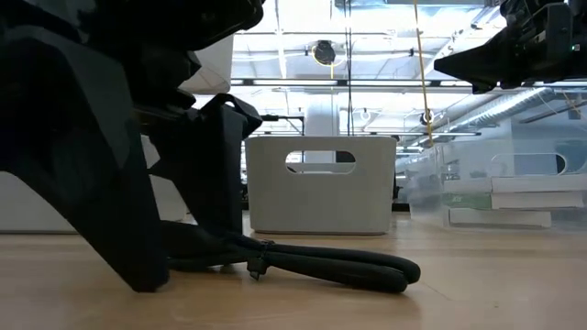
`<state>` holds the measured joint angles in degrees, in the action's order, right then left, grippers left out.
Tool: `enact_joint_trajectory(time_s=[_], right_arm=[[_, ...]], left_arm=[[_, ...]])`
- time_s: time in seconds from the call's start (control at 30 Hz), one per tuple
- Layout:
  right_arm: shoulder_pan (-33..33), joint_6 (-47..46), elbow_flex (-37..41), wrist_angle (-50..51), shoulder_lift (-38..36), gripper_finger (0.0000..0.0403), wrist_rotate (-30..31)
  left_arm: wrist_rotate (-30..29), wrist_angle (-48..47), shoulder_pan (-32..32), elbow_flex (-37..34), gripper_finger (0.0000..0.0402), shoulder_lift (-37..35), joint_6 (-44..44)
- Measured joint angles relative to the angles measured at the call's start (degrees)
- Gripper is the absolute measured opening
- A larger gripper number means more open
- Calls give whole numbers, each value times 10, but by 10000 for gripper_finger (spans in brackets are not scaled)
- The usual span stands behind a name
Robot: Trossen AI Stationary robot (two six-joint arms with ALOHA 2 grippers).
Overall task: Pick and place items into bin
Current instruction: Put the black charger cable into the right gray bin
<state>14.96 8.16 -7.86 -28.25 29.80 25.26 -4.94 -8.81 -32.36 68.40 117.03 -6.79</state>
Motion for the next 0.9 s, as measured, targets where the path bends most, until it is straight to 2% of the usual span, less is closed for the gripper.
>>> enact_joint_trajectory(time_s=[0.1,0.27,0.3,0.43,0.6,0.7,0.8,0.9], right_arm=[[0,0,0,0,0,4,0],[0,0,0,0,0,4,0],[0,0,0,0,0,4,0],[0,0,0,-1,0,4,0],[0,0,0,-2,0,4,0],[0,0,0,-2,0,4,0],[0,0,0,-2,0,4,0],[0,0,0,-2,0,4,0]], left_arm=[[7,5,1,0,181,-4,0],[28,5,12,-3,59,-24,-26],[27,0,15,-5,49,-31,-30],[12,10,28,-5,50,-82,-49],[-97,16,56,-4,64,-163,-79],[-175,22,87,-3,64,-206,-143],[-223,25,123,-3,61,-222,-224],[-223,21,162,-3,61,-220,-327]])
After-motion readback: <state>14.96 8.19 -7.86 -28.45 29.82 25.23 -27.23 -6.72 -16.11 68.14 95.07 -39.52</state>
